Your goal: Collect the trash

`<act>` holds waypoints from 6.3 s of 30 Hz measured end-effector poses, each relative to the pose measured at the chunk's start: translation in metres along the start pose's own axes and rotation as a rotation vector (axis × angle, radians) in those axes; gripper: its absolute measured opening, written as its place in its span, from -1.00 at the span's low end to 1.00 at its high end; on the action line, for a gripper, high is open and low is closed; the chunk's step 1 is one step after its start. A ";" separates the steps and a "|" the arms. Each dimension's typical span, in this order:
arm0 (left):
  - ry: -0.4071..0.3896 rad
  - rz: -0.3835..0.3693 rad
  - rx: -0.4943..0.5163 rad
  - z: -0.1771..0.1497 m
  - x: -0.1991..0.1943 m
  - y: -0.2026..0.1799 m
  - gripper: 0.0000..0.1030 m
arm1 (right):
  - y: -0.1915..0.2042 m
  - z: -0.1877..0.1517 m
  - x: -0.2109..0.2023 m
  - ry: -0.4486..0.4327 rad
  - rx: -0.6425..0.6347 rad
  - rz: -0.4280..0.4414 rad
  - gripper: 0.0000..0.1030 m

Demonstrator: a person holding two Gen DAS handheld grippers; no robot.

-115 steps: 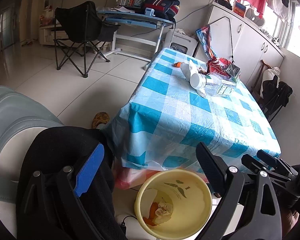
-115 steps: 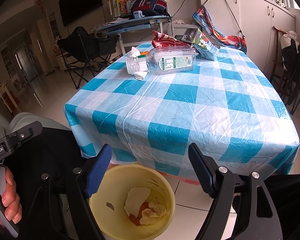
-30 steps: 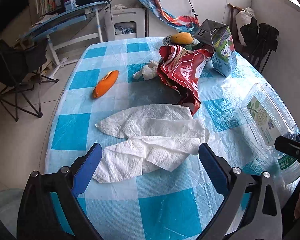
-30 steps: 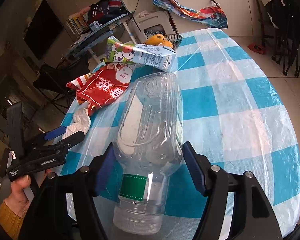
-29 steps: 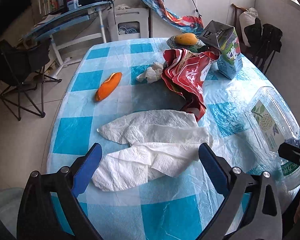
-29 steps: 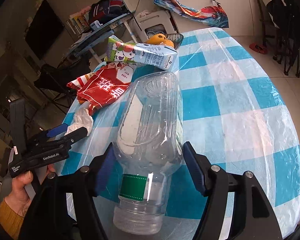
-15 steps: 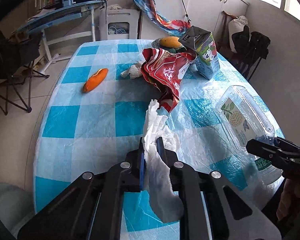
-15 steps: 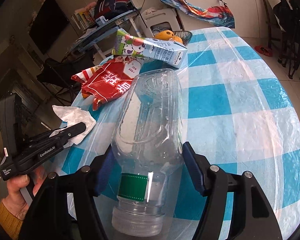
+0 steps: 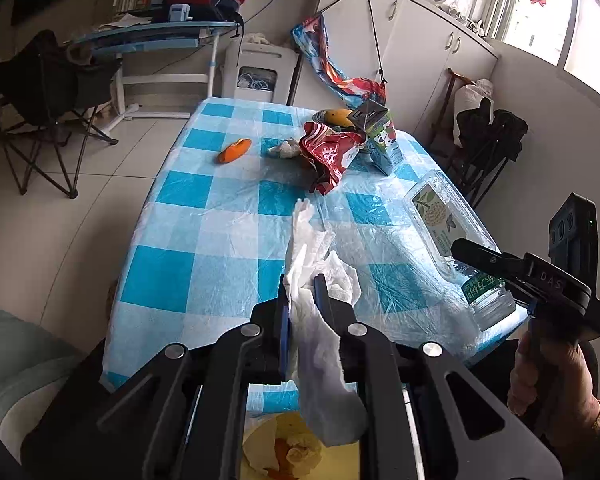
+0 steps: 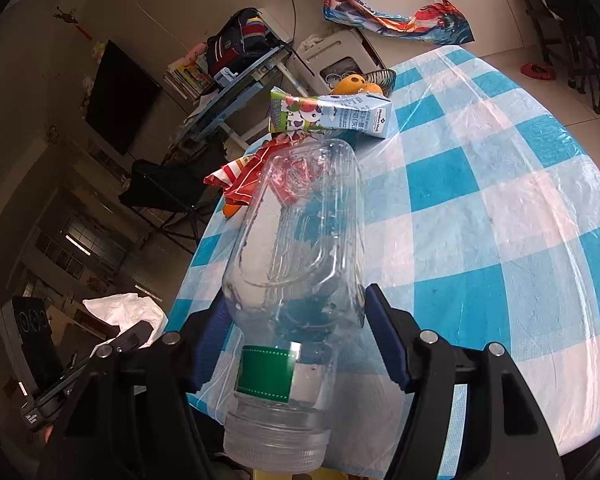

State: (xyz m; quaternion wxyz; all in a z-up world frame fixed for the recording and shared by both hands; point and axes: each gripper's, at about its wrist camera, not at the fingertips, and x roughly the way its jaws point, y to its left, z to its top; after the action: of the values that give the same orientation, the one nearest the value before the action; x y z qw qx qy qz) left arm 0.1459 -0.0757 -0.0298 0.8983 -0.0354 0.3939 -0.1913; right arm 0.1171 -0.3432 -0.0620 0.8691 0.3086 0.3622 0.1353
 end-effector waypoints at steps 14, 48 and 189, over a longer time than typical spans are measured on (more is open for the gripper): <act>-0.053 0.018 0.033 -0.026 -0.053 -0.014 -0.78 | 0.054 -0.072 -0.029 0.054 -0.136 0.099 0.26; 0.150 0.064 0.028 -0.133 -0.036 -0.013 0.43 | 0.054 -0.120 -0.038 0.027 -0.176 -0.204 0.51; 0.046 0.230 0.094 0.133 0.129 0.056 0.67 | -0.009 0.072 0.042 0.102 -0.092 -0.077 -0.87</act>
State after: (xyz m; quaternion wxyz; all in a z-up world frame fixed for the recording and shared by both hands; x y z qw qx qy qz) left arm 0.3389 -0.0831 -0.0401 0.9057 0.0565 0.4064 -0.1061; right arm 0.1982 -0.3624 -0.0517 0.8673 0.2469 0.4109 0.1339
